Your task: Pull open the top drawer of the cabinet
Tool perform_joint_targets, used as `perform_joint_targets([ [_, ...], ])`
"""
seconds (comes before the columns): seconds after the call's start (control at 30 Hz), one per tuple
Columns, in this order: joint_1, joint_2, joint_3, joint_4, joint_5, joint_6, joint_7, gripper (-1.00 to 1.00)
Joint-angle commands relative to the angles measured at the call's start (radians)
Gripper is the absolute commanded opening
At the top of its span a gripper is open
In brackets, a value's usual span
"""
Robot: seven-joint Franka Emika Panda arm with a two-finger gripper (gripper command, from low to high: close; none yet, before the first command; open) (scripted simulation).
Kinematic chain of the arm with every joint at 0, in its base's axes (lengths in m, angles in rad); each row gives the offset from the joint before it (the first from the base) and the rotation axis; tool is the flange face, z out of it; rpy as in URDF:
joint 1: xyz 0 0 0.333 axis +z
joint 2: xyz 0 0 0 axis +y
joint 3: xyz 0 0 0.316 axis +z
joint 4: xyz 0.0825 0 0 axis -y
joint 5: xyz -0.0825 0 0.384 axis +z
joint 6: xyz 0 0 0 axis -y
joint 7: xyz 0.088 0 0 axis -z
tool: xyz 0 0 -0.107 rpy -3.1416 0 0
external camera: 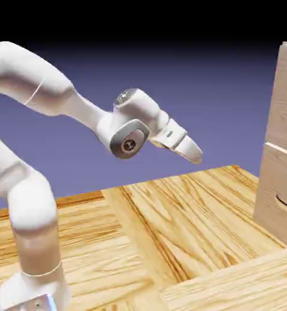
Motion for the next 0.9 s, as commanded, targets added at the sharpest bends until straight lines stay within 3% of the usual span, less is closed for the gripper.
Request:
perform_joint_targets([
  [0.0, -0.018, 0.02, 0.02, 0.02, -0.044, -0.002, -0.038, 0.0],
  [0.87, -0.493, 0.538, 0.551, 0.532, -1.174, -0.042, -1.037, 0.0],
])
